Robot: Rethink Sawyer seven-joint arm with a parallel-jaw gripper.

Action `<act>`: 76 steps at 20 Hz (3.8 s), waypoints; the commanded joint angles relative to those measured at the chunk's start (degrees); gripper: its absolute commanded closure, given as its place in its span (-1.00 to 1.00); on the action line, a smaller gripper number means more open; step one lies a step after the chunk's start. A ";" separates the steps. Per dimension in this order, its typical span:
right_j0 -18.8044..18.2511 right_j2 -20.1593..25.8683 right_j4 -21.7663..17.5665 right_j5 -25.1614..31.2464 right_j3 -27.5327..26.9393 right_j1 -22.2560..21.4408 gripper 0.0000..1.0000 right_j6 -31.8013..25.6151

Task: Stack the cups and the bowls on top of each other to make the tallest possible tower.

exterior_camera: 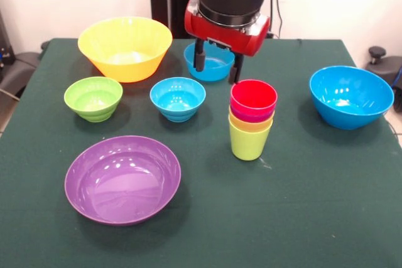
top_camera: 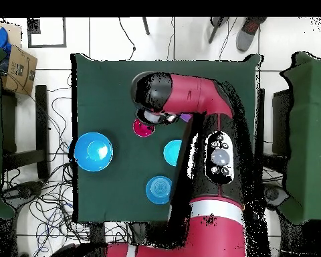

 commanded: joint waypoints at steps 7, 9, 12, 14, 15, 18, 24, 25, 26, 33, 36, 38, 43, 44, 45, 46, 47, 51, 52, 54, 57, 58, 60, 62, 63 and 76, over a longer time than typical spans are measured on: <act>-4.58 10.09 -4.89 -3.94 -1.97 7.60 -1.00 -14.03; -5.44 11.34 -4.95 -3.47 -3.08 8.29 -1.00 -15.42; -6.38 12.42 -5.28 -2.33 -4.57 8.94 -1.00 -16.79; -6.68 12.84 -5.66 -1.13 -5.84 9.40 -1.00 -17.23; -6.85 13.16 -5.71 -0.57 -6.28 9.58 -1.00 -17.34; -7.14 13.73 -6.25 0.81 -7.99 10.39 -1.00 -17.85; -8.35 14.26 -7.50 -0.02 -8.28 11.14 -1.00 -19.32; -8.67 14.40 -7.80 -0.48 -8.11 11.23 -1.00 -19.82; -8.78 14.35 -8.06 -0.12 -8.37 11.43 -1.00 -19.87; -8.04 15.33 -9.32 8.12 -14.61 13.77 -1.00 -19.28; -5.63 12.57 -11.81 9.91 -16.61 13.43 -1.00 -16.19; -5.43 11.91 -11.58 7.94 -13.42 11.48 -1.00 -13.61; -5.12 11.49 -11.19 11.65 -11.54 8.50 -1.00 -11.65; -5.14 11.55 -10.80 12.51 -10.98 7.91 -1.00 -11.19; -5.15 11.56 -10.47 12.66 -9.79 6.98 -1.00 -10.85; -5.21 11.68 -10.22 12.82 -8.73 6.09 -1.00 -10.97; -5.10 11.60 -9.88 13.40 -7.80 5.18 -1.00 -10.52; -4.84 11.17 -9.07 15.31 -4.49 1.76 -1.00 -9.32; -4.89 11.09 -9.18 15.35 -3.99 1.28 -1.00 -9.25; -4.91 10.92 -9.61 15.55 -3.41 0.75 -1.00 -9.15; -4.63 10.45 -10.72 15.69 -2.46 0.19 -1.00 -9.24; -4.55 10.32 -11.08 15.78 -2.22 0.08 -1.00 -9.29; -4.41 9.94 -11.77 15.78 -1.76 -0.25 -1.00 -9.39; -4.85 9.93 -11.90 14.66 -0.70 -0.44 -1.00 -9.84; -5.18 10.00 -11.92 13.90 -0.06 -0.50 -1.00 -10.16; -8.39 11.48 -11.74 5.43 10.88 -4.99 -1.00 -10.40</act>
